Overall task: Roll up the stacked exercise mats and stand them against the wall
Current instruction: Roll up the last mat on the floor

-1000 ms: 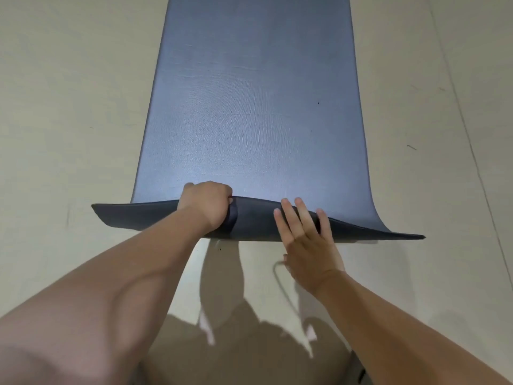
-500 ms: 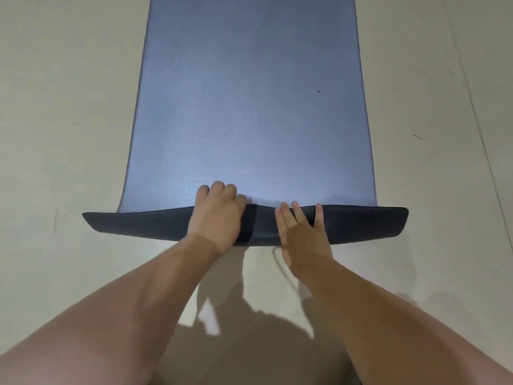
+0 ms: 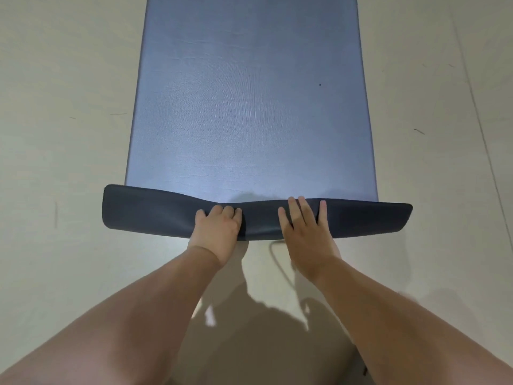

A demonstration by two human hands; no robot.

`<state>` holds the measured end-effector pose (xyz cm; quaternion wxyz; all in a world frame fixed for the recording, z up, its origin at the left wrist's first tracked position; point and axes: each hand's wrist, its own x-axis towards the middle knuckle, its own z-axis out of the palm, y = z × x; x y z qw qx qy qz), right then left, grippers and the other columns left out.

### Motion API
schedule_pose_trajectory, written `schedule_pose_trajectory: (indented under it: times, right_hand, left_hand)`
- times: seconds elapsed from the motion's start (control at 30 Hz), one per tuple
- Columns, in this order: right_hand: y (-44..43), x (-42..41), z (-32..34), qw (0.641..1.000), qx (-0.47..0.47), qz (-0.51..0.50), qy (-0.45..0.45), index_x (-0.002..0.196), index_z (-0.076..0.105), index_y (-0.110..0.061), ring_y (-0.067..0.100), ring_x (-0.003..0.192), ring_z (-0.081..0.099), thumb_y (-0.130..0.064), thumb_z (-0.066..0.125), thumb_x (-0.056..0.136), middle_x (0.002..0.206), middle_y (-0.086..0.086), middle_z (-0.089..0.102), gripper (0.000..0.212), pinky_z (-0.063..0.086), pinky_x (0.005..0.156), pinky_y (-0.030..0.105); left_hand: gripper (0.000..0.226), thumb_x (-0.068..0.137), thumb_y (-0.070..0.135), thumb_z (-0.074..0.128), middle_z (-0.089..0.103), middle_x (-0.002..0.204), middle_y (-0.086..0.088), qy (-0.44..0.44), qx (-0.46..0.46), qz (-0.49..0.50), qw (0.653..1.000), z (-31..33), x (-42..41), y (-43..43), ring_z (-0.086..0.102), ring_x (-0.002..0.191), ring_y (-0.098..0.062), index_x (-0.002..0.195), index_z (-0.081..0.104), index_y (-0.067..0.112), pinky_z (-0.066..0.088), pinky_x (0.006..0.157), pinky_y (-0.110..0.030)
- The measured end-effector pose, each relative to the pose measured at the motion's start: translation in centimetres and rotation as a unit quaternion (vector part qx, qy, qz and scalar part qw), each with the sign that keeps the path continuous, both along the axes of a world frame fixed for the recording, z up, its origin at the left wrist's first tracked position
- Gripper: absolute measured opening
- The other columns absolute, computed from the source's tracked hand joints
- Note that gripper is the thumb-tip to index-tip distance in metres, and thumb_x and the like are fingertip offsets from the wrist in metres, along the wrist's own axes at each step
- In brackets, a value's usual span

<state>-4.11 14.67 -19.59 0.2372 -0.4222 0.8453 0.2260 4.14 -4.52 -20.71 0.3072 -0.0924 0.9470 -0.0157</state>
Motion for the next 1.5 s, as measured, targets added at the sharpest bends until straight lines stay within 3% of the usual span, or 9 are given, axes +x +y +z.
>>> schedule_pose_trajectory:
  times: [0.17,0.43,0.63,0.87,1.0,1.1,1.2,1.33,1.5]
  right_hand:
    - [-0.3,-1.1,0.2,1.000,0.004,0.010,0.014,0.165,0.002,-0.011,0.037,0.148,0.026,-0.017,0.062,0.095,0.160,0.016,0.026,0.092,0.017,0.125,0.064]
    - [-0.8,-3.1,0.6,0.989,-0.079,-0.086,-0.090,0.151,0.043,-0.018,0.026,0.112,0.059,0.004,0.054,0.089,0.119,0.003,0.062,0.066,0.035,0.120,0.048]
    - [-1.7,-4.2,3.1,0.972,-0.066,-0.129,-0.183,0.125,0.065,-0.024,0.025,0.099,0.063,0.001,0.048,0.093,0.110,0.003,0.067,0.044,0.054,0.093,0.035]
    - [-1.4,-6.7,4.9,0.936,-0.023,-0.177,-0.304,0.114,0.064,-0.032,0.021,0.105,0.059,-0.004,0.053,0.092,0.108,-0.009,0.060,0.038,0.046,0.082,0.031]
    - [0.2,-5.2,4.1,0.943,-0.099,-0.178,-0.264,0.159,0.036,-0.036,0.029,0.132,0.053,-0.008,0.052,0.100,0.145,0.001,0.055,0.067,0.043,0.107,0.040]
    - [1.4,-1.6,3.6,0.990,-0.119,-0.062,-0.043,0.166,0.014,-0.031,0.040,0.157,0.014,-0.018,0.050,0.101,0.170,0.013,0.016,0.075,0.012,0.126,0.062]
    - [1.5,2.0,2.8,0.997,-0.075,-0.025,-0.014,0.163,-0.019,-0.018,0.045,0.155,-0.025,-0.036,0.045,0.103,0.168,0.018,-0.030,0.089,-0.008,0.119,0.073]
    - [0.6,1.8,0.5,0.996,-0.041,-0.072,-0.013,0.153,-0.041,-0.018,0.045,0.148,-0.040,-0.043,0.054,0.098,0.157,0.016,-0.050,0.112,-0.019,0.113,0.075]
    - [-1.2,-2.5,-1.9,0.998,-0.047,-0.038,0.002,0.153,-0.039,-0.018,0.043,0.150,-0.037,-0.060,0.073,0.084,0.160,0.018,-0.044,0.138,-0.017,0.116,0.073]
  left_hand:
    - [0.084,0.090,0.011,0.058,0.043,0.148,-0.003,-0.001,0.008,-0.014,1.000,-0.1,0.2,-0.2,0.044,0.130,-0.025,0.161,0.014,0.016,0.037,0.104,-0.042]
    - [0.075,0.099,0.021,0.048,0.016,0.167,-0.017,0.062,-0.024,-0.027,0.997,0.4,2.7,0.4,0.014,0.155,-0.036,0.162,0.009,0.014,0.014,0.121,-0.059]
    - [0.040,0.090,0.012,0.050,0.066,0.107,0.004,0.071,0.060,-0.003,0.996,1.1,1.6,-0.8,0.060,0.099,-0.023,0.128,0.054,0.026,0.046,0.092,-0.036]
    - [0.021,0.092,0.031,0.070,0.060,0.079,0.009,-0.070,0.274,0.040,0.958,3.9,-2.5,-4.8,0.056,0.079,-0.017,0.078,0.055,0.035,0.038,0.063,-0.029]
    - [0.015,0.090,0.028,0.076,0.069,0.083,0.009,-0.102,0.336,0.117,0.929,2.0,-3.6,-6.1,0.064,0.084,-0.015,0.079,0.067,0.034,0.045,0.073,-0.029]
    - [0.015,0.090,0.022,0.076,0.070,0.082,0.015,-0.117,0.374,0.157,0.906,1.6,-5.0,-6.8,0.064,0.083,-0.009,0.081,0.072,0.034,0.045,0.078,-0.028]
    - [0.003,0.091,0.021,0.076,0.070,0.088,0.009,-0.118,0.356,0.163,0.913,0.5,-6.3,-7.0,0.063,0.091,-0.017,0.089,0.074,0.023,0.046,0.082,-0.031]
    - [0.027,0.089,0.037,0.075,0.065,0.109,0.001,-0.058,0.246,0.139,0.957,-0.1,-6.7,-6.6,0.057,0.105,-0.024,0.111,0.068,0.024,0.047,0.092,-0.040]
    - [0.038,0.083,0.030,0.075,0.059,0.112,-0.006,0.210,0.012,0.056,0.976,0.0,-3.5,-3.9,0.052,0.101,-0.033,0.119,0.065,0.022,0.036,0.086,-0.045]
